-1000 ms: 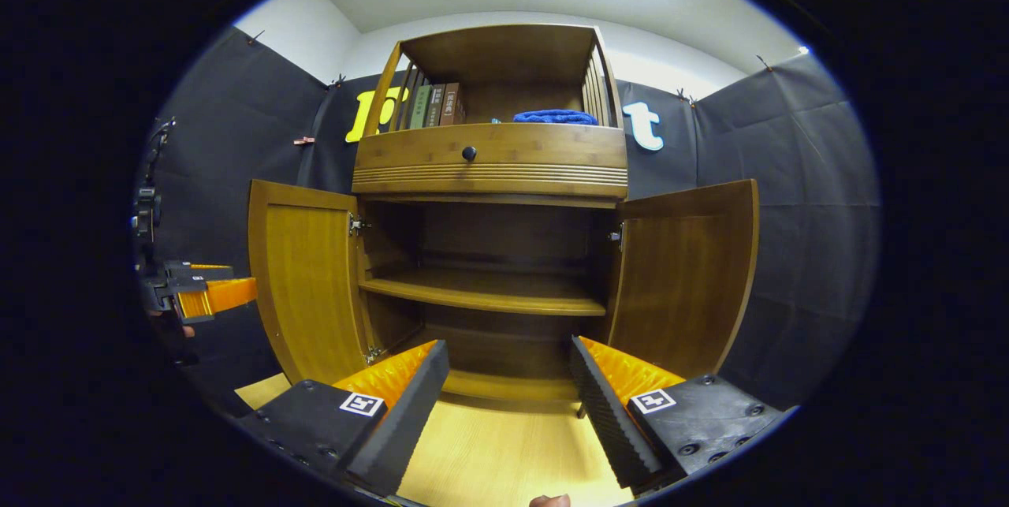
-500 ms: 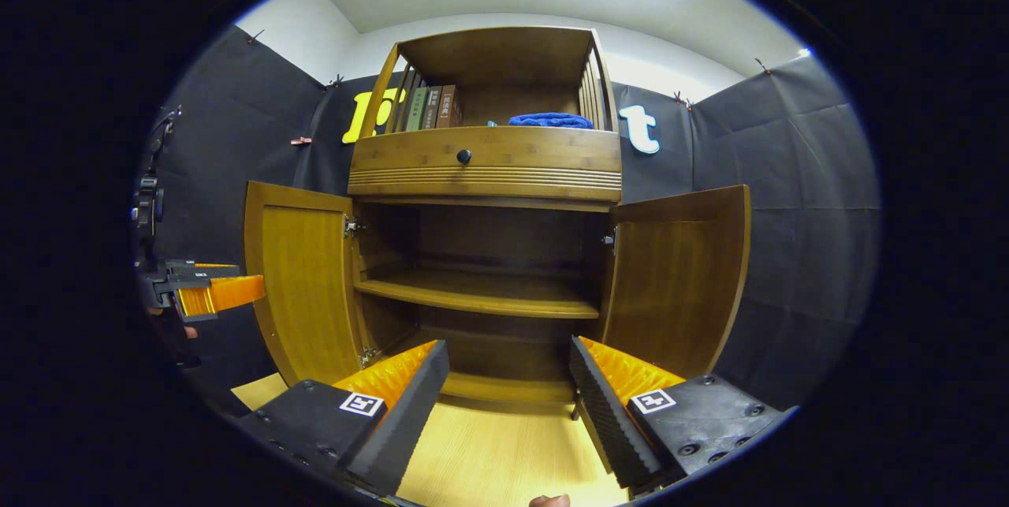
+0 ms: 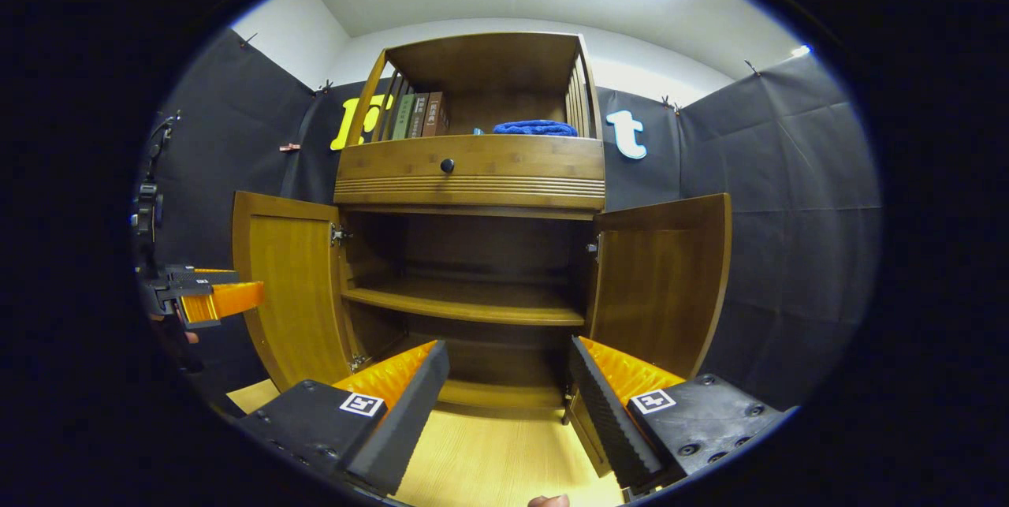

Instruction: Open the right door of the double-door shoe cabinet with the right hand, and open the left door with the left hand.

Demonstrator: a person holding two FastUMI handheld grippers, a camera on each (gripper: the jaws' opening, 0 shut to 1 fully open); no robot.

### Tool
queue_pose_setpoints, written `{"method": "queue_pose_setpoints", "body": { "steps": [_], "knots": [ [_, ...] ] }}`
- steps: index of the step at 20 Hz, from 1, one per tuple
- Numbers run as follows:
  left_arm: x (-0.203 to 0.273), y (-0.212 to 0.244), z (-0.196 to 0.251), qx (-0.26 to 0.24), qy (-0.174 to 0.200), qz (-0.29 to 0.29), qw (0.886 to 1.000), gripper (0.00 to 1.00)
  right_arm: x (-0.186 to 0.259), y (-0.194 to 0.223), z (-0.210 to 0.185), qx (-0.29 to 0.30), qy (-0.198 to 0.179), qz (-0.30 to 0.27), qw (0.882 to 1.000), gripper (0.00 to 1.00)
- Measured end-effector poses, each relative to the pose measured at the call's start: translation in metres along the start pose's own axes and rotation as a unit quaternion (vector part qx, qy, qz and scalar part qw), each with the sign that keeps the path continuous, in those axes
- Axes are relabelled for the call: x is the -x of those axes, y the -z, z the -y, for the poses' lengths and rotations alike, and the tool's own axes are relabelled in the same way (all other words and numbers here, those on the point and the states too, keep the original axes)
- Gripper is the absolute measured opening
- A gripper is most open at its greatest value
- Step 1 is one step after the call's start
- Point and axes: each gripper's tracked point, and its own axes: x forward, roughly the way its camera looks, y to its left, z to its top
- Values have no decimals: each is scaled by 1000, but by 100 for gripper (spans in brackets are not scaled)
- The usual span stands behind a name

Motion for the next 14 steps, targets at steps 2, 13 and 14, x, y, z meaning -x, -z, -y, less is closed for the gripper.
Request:
{"method": "queue_pose_setpoints", "body": {
  "steps": [2, 13, 14],
  "knots": [
    [1, 0, 2, -1, 4, -1, 1000, 95, 0, -1, -3, -2, 0, 3, 1000, 98],
    [0, 0, 1, -3, 5, -4, 1000, 95, -1, 0, -3, 8, -4, 4, 1000, 98],
    [1, -1, 0, -5, 2, -4, 1000, 95, 0, 0, -2, 9, -5, 4, 1000, 98]
  ]
}}
